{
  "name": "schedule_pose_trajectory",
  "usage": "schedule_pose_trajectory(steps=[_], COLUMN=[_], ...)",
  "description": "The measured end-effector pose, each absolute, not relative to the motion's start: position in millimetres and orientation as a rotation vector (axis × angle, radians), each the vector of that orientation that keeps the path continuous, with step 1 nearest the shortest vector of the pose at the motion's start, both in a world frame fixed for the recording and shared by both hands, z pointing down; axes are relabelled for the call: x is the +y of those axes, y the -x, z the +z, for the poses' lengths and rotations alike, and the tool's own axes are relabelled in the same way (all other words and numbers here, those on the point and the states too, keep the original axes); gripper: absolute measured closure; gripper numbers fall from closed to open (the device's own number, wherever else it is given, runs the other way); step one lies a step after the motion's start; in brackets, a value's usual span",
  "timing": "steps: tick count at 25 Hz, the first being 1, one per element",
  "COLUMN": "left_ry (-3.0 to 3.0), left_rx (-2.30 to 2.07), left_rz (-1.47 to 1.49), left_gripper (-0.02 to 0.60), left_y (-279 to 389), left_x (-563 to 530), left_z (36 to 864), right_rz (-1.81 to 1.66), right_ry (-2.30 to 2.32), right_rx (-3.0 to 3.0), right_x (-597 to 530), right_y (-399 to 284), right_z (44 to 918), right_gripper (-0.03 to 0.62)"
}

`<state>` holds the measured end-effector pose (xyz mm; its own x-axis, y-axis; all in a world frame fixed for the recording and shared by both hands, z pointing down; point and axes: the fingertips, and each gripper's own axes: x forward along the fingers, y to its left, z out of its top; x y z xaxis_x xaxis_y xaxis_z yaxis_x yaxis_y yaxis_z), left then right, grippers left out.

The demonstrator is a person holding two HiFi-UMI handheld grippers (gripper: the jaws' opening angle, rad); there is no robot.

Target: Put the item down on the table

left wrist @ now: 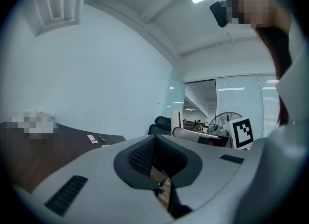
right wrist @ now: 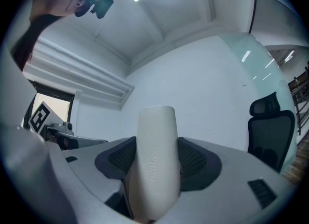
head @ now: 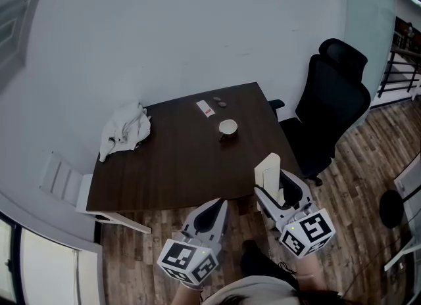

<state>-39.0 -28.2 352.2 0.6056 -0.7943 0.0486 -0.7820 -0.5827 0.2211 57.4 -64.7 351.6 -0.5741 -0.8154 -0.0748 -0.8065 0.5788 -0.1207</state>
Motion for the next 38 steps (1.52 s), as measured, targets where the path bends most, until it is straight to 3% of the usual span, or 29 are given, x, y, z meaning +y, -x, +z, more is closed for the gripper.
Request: schedule_pose_trajectory(steps=[13,38], left_ry=[-2.568,-2.521], left_rx=[-1.377,-1.456], left_rz=[-0.094,-0.088], left_gripper=[0.563,0.563], left_y=[45,67], left_x=[-129,-230], left_z=[349,351], right_rz=[-0.04,0.135], right_ry=[1.291,1.148], right_rx=[2.862,3.364], right_x=[-176,-290], right_y=[-35,4], right_z=[367,486], right_gripper=[0.315,0.316])
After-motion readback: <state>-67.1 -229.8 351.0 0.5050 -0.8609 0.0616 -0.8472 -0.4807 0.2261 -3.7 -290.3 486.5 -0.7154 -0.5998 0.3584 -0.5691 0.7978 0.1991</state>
